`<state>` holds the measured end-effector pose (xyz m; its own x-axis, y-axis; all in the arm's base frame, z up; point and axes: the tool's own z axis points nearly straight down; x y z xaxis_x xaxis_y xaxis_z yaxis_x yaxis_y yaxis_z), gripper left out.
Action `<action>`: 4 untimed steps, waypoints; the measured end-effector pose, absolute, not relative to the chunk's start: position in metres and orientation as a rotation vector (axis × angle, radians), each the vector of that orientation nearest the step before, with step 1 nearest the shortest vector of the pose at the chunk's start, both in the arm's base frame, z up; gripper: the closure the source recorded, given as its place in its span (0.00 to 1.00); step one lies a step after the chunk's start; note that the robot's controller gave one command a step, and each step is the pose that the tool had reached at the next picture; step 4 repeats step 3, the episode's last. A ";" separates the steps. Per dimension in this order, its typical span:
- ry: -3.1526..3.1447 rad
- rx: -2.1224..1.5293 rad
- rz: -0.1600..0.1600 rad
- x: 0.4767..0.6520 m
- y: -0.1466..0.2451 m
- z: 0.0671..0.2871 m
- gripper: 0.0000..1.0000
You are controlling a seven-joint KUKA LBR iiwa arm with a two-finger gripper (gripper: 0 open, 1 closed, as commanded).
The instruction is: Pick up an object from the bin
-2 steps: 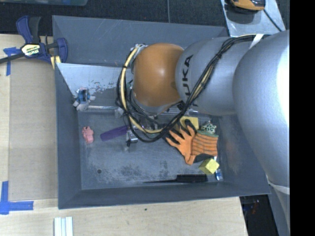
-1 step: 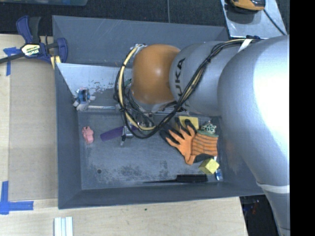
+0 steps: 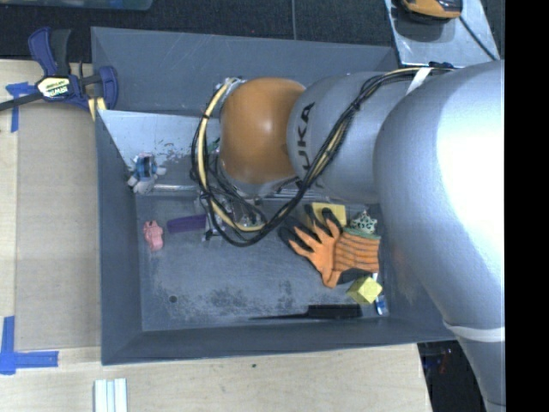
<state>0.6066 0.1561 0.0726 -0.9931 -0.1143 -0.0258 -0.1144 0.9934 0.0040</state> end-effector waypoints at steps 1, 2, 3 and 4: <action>3.111 -0.177 0.009 0.607 0.156 0.073 1.00; 3.123 -0.177 0.006 0.603 0.155 0.108 1.00; 3.114 -0.177 0.008 0.606 0.156 0.142 1.00; 3.114 -0.177 0.008 0.606 0.156 0.142 1.00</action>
Offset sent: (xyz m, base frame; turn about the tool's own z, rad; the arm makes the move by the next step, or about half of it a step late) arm 0.0000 0.0001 0.0850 0.0004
